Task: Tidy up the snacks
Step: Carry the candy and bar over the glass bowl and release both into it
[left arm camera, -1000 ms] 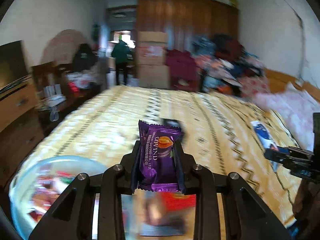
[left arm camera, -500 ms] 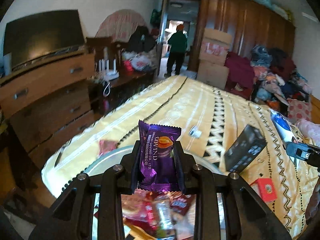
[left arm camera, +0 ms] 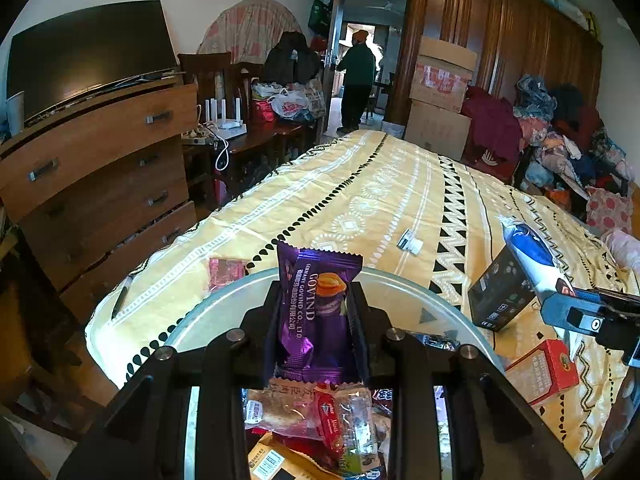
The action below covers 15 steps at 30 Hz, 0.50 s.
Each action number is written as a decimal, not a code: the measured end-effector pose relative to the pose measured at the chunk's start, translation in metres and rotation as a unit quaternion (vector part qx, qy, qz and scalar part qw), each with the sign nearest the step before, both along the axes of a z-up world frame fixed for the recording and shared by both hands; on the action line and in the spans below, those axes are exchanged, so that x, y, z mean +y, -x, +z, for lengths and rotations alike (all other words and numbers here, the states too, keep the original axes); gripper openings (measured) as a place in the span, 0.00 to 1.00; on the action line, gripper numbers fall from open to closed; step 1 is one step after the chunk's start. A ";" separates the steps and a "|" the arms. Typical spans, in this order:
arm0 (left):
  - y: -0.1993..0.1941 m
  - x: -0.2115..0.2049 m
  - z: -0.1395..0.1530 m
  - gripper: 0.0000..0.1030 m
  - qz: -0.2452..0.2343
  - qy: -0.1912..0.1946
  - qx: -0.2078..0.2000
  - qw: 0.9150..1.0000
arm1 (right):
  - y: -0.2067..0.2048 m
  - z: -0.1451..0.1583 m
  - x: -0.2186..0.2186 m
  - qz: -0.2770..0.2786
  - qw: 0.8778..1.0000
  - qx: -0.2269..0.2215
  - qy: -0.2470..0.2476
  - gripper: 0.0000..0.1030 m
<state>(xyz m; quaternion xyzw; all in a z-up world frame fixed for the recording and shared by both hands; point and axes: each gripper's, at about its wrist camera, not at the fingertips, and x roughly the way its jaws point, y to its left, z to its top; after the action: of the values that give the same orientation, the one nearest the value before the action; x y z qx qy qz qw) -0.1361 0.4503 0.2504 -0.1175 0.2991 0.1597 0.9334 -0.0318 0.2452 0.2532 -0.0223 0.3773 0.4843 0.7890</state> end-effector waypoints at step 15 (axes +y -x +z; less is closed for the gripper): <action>-0.010 -0.008 -0.008 0.31 0.007 -0.018 0.022 1.000 | 0.014 -0.001 0.018 0.019 1.000 -0.011 0.014 0.30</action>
<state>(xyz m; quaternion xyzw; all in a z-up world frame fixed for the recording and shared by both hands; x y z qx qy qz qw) -0.1257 0.4425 0.2429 -0.0995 0.3158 0.1745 0.9273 -0.0456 0.2632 0.2517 -0.0464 0.3749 0.4934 0.7835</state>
